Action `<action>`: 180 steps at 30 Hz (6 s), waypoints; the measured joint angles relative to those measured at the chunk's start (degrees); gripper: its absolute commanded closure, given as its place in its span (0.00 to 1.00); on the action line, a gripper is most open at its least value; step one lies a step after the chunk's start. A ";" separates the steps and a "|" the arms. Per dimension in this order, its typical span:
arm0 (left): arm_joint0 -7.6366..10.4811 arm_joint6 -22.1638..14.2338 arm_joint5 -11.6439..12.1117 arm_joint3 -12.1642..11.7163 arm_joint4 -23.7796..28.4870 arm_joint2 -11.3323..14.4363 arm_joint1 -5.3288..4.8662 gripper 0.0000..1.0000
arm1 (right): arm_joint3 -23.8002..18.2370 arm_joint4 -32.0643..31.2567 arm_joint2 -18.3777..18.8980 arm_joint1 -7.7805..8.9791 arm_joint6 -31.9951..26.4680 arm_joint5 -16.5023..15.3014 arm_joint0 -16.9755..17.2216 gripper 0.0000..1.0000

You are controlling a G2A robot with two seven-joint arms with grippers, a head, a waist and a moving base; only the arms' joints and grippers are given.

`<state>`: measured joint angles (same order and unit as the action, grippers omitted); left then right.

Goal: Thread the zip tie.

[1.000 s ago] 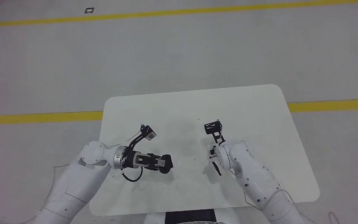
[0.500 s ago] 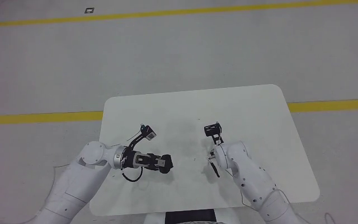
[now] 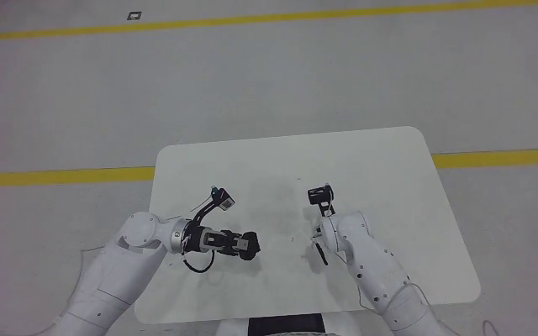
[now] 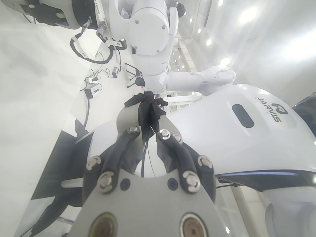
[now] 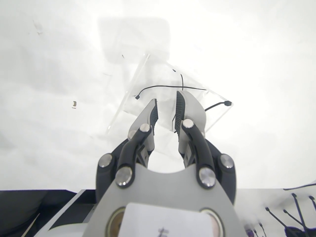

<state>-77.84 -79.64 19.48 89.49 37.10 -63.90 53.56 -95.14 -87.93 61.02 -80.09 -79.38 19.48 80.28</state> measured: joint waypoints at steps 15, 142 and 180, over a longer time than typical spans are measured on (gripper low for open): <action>0.00 0.00 0.00 0.00 0.00 0.00 0.00 1.00 | 1.50 1.58 1.33 -1.92 -0.26 -0.13 -0.13 0.98; 0.00 0.00 0.00 0.00 0.00 0.00 0.00 1.00 | 2.89 -2.02 -16.02 10.83 -0.27 0.00 -8.77 1.00; 0.00 0.00 0.00 0.00 0.00 0.00 0.00 1.00 | -6.68 -2.02 -5.15 8.04 0.48 0.00 1.96 0.68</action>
<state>-77.84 -79.64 19.48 89.49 37.10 -63.90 53.56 -101.82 -89.95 55.87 -72.06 -78.90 19.48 82.24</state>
